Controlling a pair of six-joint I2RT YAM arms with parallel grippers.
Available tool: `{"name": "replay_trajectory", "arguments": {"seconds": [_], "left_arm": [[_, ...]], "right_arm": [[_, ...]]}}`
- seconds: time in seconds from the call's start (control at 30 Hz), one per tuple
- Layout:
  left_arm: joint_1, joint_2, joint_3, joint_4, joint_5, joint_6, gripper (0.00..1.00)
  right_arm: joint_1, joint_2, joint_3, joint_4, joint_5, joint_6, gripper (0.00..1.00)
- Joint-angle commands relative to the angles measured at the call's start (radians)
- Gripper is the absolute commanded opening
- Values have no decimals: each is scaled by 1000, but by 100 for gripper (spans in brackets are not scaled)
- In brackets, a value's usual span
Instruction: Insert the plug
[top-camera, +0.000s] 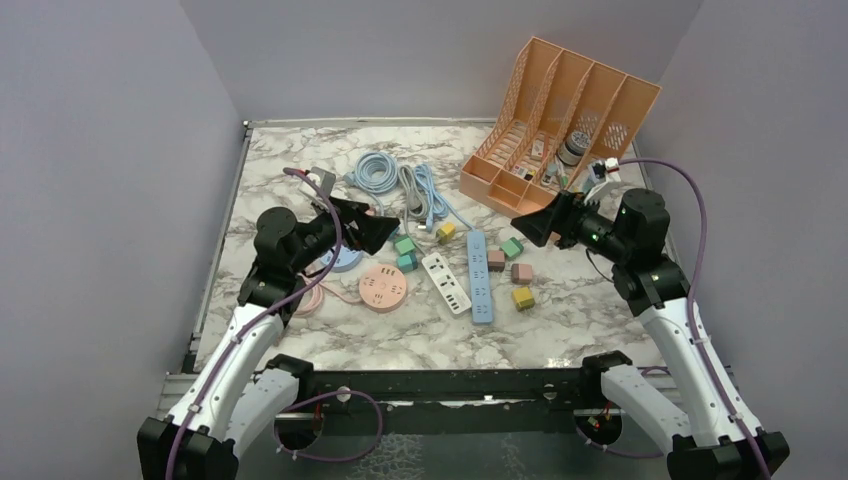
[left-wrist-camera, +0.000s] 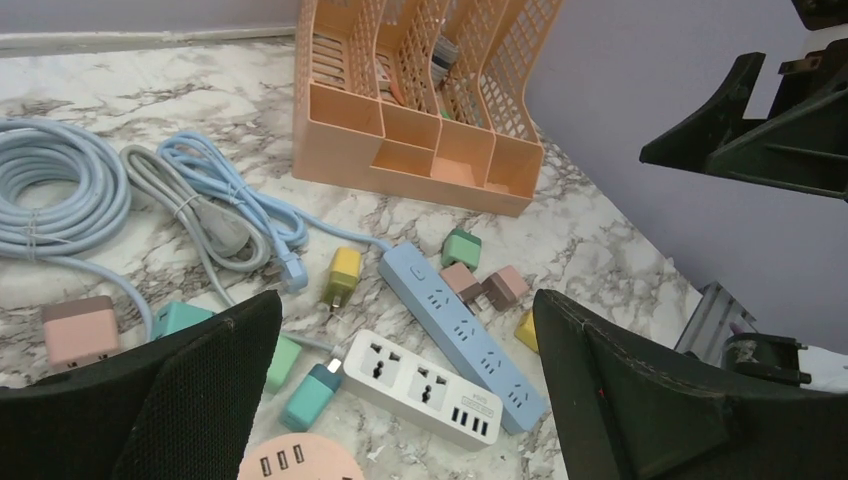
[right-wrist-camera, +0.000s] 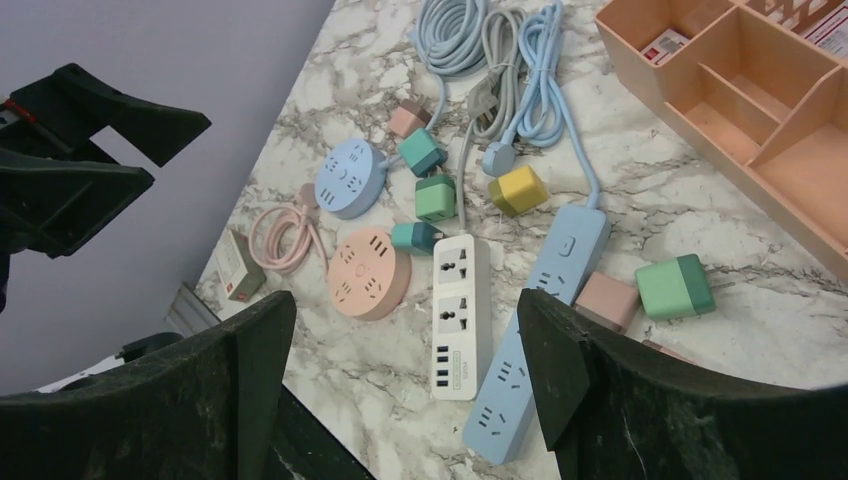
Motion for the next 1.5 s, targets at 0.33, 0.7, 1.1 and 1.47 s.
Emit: {"name": "replay_trajectory", "arguments": {"seconds": [0.33, 0.7, 1.1, 1.47], "left_arm": [[-154, 137, 5, 89, -73, -12, 100], [-272, 371, 72, -61, -425, -52, 75], [-285, 581, 185, -289, -549, -116, 74], [-318, 727, 298, -449, -591, -80, 75]], "right_arm": [[-8, 19, -31, 29, -12, 19, 83], [-8, 55, -82, 12, -6, 31, 68], [-8, 123, -117, -17, -37, -3, 67], [-8, 139, -125, -39, -34, -27, 67]]}}
